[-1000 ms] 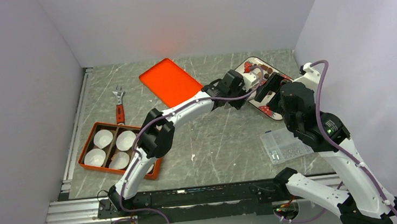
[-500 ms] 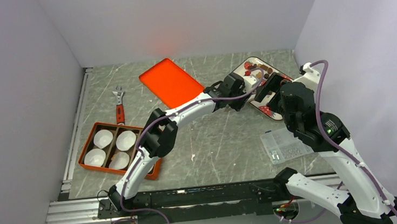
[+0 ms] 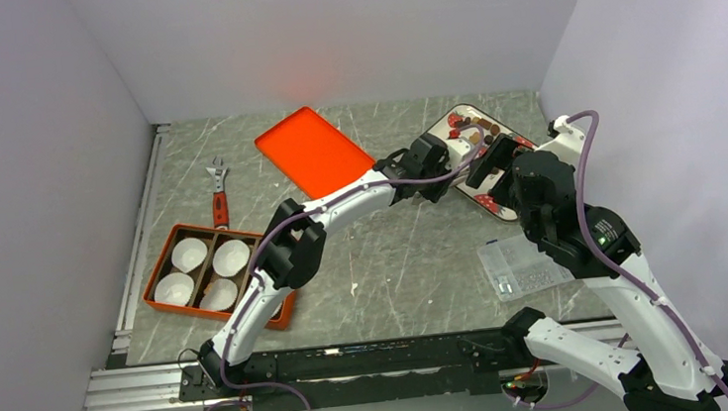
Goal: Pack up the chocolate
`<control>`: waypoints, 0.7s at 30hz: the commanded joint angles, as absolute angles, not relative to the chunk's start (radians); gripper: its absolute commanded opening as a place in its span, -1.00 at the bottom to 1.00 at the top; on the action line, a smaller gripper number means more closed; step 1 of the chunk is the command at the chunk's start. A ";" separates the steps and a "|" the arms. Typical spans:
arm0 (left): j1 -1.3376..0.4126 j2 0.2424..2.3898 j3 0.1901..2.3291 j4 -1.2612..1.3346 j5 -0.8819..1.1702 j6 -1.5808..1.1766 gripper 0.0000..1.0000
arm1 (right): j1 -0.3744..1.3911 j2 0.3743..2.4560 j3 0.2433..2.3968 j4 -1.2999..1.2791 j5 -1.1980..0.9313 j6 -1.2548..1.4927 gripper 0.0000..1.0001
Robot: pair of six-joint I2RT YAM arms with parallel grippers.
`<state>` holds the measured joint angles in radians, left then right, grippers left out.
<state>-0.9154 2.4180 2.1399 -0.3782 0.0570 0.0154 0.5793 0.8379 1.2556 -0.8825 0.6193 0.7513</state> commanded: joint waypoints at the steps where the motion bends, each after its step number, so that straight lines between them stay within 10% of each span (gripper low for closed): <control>1: -0.935 2.338 2.138 -0.322 0.089 0.031 -0.57 | 0.585 0.847 1.260 -0.835 0.591 0.742 0.99; 21: -0.923 2.113 1.979 -0.325 0.051 -0.033 -0.78 | 0.586 0.872 1.249 -0.815 0.560 0.727 0.99</control>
